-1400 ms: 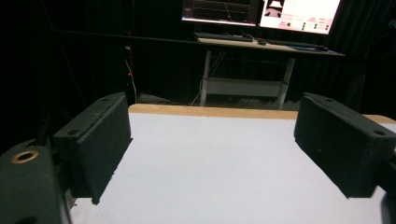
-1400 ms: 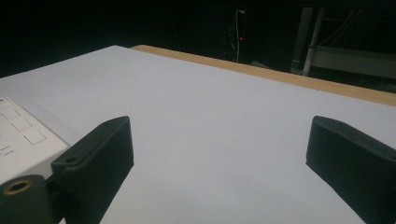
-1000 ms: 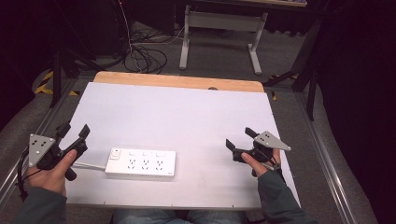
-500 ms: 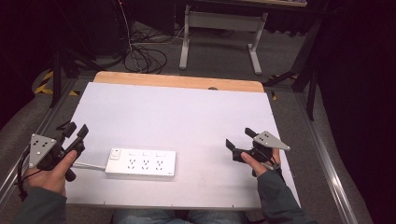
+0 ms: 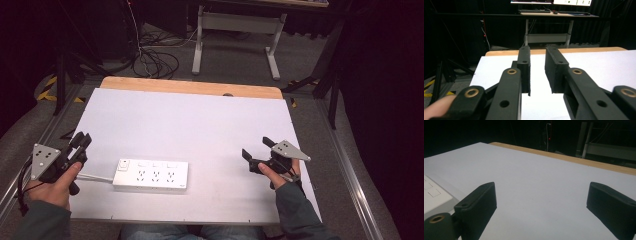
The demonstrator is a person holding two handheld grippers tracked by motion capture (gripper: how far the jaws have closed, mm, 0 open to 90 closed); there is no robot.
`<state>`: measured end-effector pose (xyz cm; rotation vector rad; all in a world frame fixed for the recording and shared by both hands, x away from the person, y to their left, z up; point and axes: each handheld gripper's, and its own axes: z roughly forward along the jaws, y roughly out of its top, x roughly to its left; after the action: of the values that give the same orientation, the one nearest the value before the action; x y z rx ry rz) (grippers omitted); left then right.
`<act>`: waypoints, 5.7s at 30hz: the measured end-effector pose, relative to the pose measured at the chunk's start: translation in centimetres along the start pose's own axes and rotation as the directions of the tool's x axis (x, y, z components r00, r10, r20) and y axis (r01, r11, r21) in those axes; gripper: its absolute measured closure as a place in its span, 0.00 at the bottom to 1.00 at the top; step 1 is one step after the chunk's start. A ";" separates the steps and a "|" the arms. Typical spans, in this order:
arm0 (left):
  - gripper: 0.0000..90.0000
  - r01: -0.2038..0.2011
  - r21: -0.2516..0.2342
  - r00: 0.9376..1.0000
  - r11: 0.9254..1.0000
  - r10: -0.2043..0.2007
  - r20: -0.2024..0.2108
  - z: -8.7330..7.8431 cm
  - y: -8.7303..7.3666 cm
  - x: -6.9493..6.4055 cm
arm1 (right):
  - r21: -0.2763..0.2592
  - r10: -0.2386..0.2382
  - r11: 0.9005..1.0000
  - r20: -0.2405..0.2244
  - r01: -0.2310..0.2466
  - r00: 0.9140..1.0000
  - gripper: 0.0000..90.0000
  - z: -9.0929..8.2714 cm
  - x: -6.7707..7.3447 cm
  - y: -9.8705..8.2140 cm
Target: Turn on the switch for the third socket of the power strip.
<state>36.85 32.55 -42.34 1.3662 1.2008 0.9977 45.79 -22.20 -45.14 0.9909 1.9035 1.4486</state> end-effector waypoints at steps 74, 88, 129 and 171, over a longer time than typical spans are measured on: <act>1.00 -0.177 0.098 0.957 0.979 0.148 0.249 1.3 -0.2 -2.5 | 0.003 -0.008 1.000 0.003 0.008 1.000 0.11 0.1 0.0 0.0; 1.00 -0.205 0.112 0.944 0.972 0.166 0.287 1.7 -0.4 -3.3 | 0.004 -0.010 1.000 0.002 0.010 1.000 0.11 0.1 0.0 0.0; 1.00 -0.269 0.160 0.910 0.950 0.196 0.366 2.9 -1.1 -4.8 | 0.013 -0.019 1.000 0.002 0.019 1.000 0.11 0.3 0.1 -0.1; 1.00 -0.362 0.182 0.857 0.914 0.249 0.452 4.8 -1.5 -7.3 | 0.023 -0.030 0.999 0.002 0.030 1.000 0.11 0.4 0.2 -0.1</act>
<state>40.18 24.56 -44.21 1.9196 0.8158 0.7153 45.95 -21.89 -45.35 0.9706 1.9293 1.4111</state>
